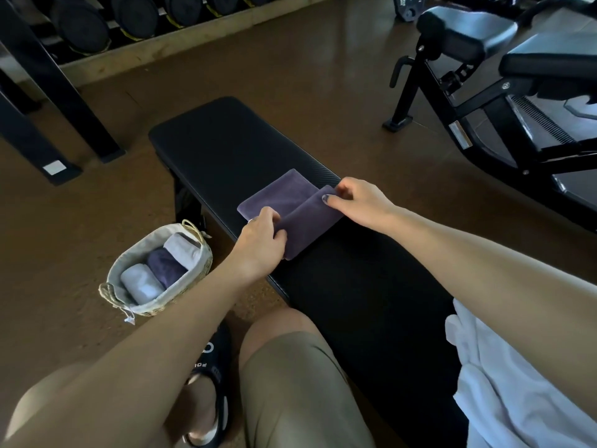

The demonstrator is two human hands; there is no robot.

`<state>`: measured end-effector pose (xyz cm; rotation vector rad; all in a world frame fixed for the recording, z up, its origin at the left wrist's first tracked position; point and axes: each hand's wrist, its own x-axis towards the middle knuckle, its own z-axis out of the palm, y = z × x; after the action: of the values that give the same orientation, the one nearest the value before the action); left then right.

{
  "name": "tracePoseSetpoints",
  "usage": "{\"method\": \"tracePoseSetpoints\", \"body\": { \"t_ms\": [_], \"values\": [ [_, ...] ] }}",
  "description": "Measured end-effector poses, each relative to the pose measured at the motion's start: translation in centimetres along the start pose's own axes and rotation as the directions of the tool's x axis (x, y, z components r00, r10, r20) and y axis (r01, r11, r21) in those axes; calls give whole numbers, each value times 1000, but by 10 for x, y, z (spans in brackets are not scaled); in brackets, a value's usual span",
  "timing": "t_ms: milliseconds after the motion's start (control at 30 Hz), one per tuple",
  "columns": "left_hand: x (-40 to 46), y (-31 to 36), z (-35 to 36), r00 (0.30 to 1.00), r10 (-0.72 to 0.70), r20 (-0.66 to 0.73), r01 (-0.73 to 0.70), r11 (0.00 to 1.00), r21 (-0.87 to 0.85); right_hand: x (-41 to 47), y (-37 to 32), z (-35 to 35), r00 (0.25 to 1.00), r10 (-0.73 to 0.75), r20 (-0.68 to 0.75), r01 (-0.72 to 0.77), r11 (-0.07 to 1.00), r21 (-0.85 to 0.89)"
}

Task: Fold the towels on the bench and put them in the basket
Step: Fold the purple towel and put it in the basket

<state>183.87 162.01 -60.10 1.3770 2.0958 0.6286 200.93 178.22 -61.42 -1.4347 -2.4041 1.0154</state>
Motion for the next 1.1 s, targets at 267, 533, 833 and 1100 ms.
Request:
{"method": "tracePoseSetpoints", "body": {
  "t_ms": [267,533,833,1100],
  "values": [
    [10,-10,3,999,-35,-6,35,999,35,-2,2,21,996,-40,-84,20,976,-218],
    [2,5,3,959,268,-89,-172,803,570,-8,0,22,865,-458,-206,349,843,-409],
    [-1,3,6,883,470,-3,-373,705,603,-12,-7,3,852,-500,152,502,703,-503],
    [-8,1,13,895,444,45,-362,662,656,-18,-10,-1,851,-451,268,519,648,-557]
  ]
}}
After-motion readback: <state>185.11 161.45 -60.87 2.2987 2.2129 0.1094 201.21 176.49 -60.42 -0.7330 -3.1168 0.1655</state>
